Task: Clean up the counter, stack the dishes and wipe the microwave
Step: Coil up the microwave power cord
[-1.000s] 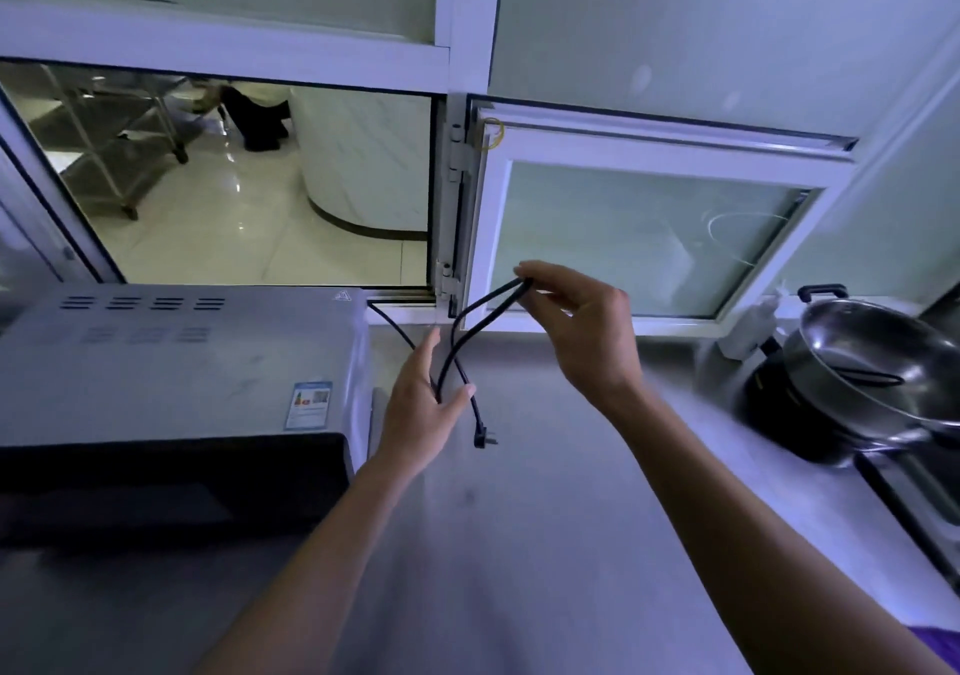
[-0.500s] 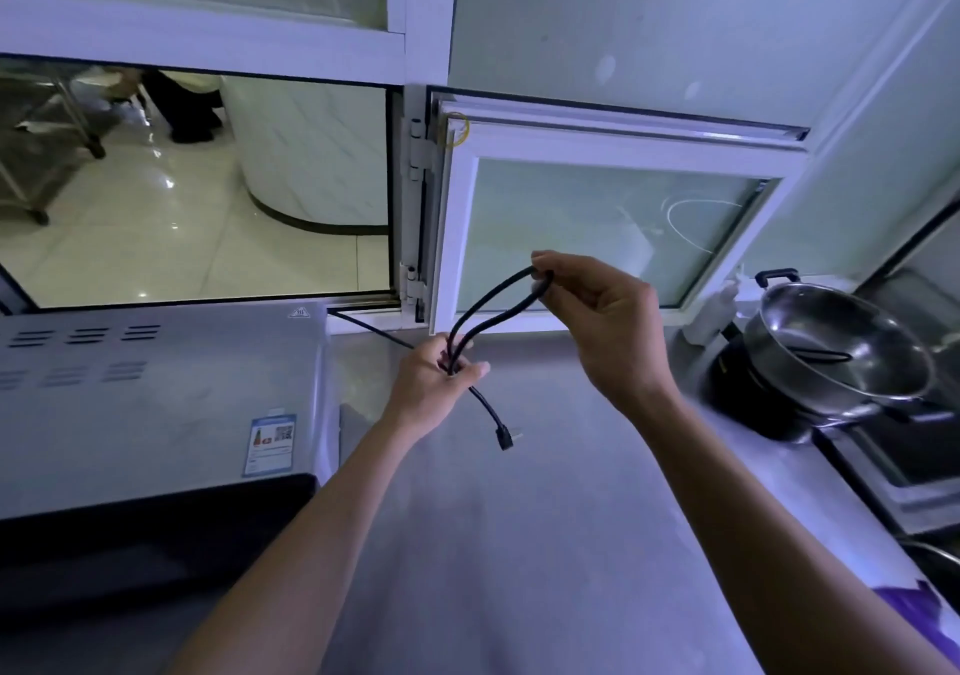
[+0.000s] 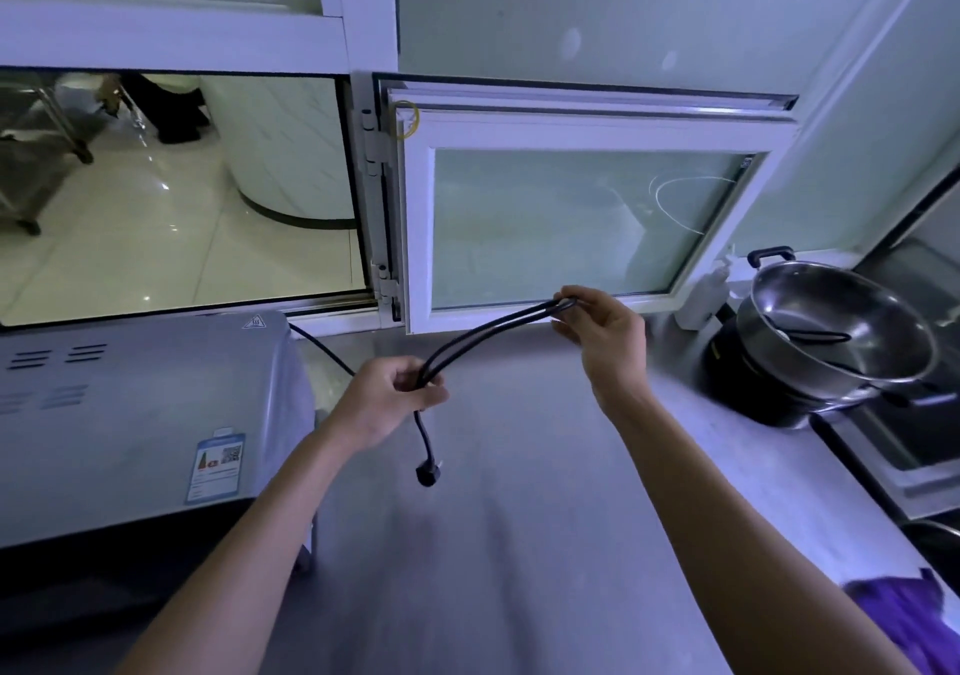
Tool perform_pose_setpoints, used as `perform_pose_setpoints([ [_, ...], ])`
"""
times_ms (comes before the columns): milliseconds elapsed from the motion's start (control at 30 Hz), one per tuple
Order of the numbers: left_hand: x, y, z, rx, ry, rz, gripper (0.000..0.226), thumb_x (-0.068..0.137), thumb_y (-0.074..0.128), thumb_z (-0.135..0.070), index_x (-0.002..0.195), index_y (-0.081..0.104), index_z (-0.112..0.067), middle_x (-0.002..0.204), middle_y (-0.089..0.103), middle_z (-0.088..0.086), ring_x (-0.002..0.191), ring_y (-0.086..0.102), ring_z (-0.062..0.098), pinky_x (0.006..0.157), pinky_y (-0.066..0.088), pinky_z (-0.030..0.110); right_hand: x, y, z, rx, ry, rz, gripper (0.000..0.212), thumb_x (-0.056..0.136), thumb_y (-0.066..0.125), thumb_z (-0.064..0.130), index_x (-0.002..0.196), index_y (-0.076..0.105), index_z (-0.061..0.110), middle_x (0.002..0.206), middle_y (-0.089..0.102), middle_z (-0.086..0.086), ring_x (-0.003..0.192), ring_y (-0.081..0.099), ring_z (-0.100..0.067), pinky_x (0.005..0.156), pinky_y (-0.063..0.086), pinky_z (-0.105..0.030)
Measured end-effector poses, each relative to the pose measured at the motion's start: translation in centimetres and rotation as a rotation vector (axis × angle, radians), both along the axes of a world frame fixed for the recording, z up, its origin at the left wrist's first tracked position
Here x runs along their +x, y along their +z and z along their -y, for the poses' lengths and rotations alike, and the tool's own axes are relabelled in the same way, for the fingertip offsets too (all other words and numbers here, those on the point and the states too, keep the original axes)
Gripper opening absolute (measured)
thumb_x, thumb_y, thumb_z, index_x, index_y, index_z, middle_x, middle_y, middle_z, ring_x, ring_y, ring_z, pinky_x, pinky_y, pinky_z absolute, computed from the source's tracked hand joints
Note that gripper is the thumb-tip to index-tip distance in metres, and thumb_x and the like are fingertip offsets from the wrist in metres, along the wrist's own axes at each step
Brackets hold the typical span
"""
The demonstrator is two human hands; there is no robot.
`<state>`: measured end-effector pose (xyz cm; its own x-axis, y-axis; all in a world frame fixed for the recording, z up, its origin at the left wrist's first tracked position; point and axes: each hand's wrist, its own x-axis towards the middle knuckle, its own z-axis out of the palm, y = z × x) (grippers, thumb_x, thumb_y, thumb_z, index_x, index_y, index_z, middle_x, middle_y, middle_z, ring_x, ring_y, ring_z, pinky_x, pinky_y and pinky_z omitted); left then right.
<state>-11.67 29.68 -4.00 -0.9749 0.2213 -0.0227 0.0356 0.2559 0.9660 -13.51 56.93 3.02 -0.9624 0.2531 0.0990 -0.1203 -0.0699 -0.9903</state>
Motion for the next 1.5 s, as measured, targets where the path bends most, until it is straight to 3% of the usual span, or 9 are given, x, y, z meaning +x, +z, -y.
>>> perform_pose_setpoints([
  [300,0.1,2.2,-0.1,-0.008,0.088,-0.06,0.02,0.088,0.075,-0.019,0.091,0.078,-0.038,0.081,0.075,-0.005,0.077,0.066,0.003,0.077,0.047,0.008,-1.7,-2.1,-1.3,-0.104,-0.032,0.154,0.017,0.091,0.062,-0.004,0.099,0.072,0.007,0.088,0.073,-0.013,0.085,0.072,-0.026,0.087,0.059,-0.041],
  [467,-0.4,3.6,-0.6,-0.124,0.162,-0.185,0.009,0.091,0.07,-0.021,0.092,0.076,-0.014,0.075,0.072,0.002,0.072,0.061,0.005,0.076,0.045,0.026,-1.1,-3.3,-1.6,0.416,-0.004,0.254,0.041,0.089,0.055,-0.001,0.122,0.069,0.017,0.107,0.073,-0.005,0.081,0.065,-0.016,0.078,0.057,-0.025],
  [600,-0.4,3.9,-1.4,-0.196,0.3,-0.234,0.018,0.09,0.071,-0.016,0.107,0.077,-0.015,0.072,0.066,-0.008,0.061,0.053,0.002,0.06,0.042,0.013,0.3,-2.9,-0.1,0.857,0.029,-0.01,0.048,0.087,0.056,0.0,0.133,0.063,0.015,0.125,0.066,-0.006,0.111,0.057,-0.027,0.093,0.048,-0.032],
  [733,0.0,4.2,-2.1,-0.277,0.313,-0.271,0.027,0.089,0.073,-0.015,0.116,0.075,-0.016,0.073,0.056,-0.015,0.057,0.047,0.0,0.057,0.036,0.019,0.8,-2.1,2.1,0.966,0.195,-0.286,0.047,0.09,0.061,0.002,0.135,0.06,0.013,0.134,0.06,-0.006,0.118,0.052,-0.03,0.096,0.046,-0.037],
  [933,0.8,4.1,-2.1,-0.339,0.218,-0.255,0.02,0.091,0.07,-0.016,0.109,0.077,-0.022,0.079,0.058,-0.011,0.052,0.045,0.001,0.053,0.043,0.03,-0.3,-1.9,4.7,1.059,0.463,-0.367,0.046,0.09,0.068,0.006,0.134,0.059,0.015,0.133,0.055,-0.011,0.1,0.061,-0.031,0.079,0.048,-0.034],
  [1100,1.6,3.7,-2.2,-0.41,0.133,-0.265,0.015,0.093,0.069,-0.016,0.1,0.076,-0.027,0.082,0.055,-0.012,0.058,0.058,0.013,0.062,0.055,0.05,-0.3,-2.5,4.8,1.071,0.565,-0.325,0.028,0.091,0.067,0.004,0.119,0.068,0.007,0.106,0.064,-0.016,0.09,0.061,-0.038,0.075,0.051,-0.044],
  [1267,1.8,3.4,-3.1,-0.345,0.183,-0.288,0.022,0.094,0.067,-0.018,0.106,0.075,-0.035,0.083,0.056,-0.014,0.052,0.049,0.004,0.051,0.045,0.028,0.3,-2.7,5.0,1.125,0.532,-0.299,0.02,0.098,0.055,0.012,0.112,0.067,0.005,0.104,0.062,-0.015,0.088,0.058,-0.038,0.073,0.048,-0.044],
  [1400,1.6,3.1,-3.3,-0.316,0.261,-0.294,0.027,0.094,0.067,-0.021,0.12,0.071,-0.027,0.101,0.07,-0.013,0.089,0.064,0.002,0.078,0.049,0.018,0.3,-2.6,4.9,1.064,0.439,-0.32,0.012,0.096,0.056,0.005,0.101,0.066,0.002,0.089,0.062,-0.016,0.077,0.054,-0.038,0.066,0.044,-0.043],
  [1500,1.3,2.4,-2.6,-0.306,0.281,-0.224,0.022,0.099,0.06,-0.025,0.119,0.069,-0.025,0.101,0.071,-0.007,0.077,0.065,0.004,0.064,0.044,0.007,-0.1,-2.5,4.6,0.947,0.356,-0.278,0.01,0.094,0.058,0.003,0.096,0.067,0.002,0.079,0.059,-0.011,0.064,0.049,-0.032,0.058,0.041,-0.038],
])
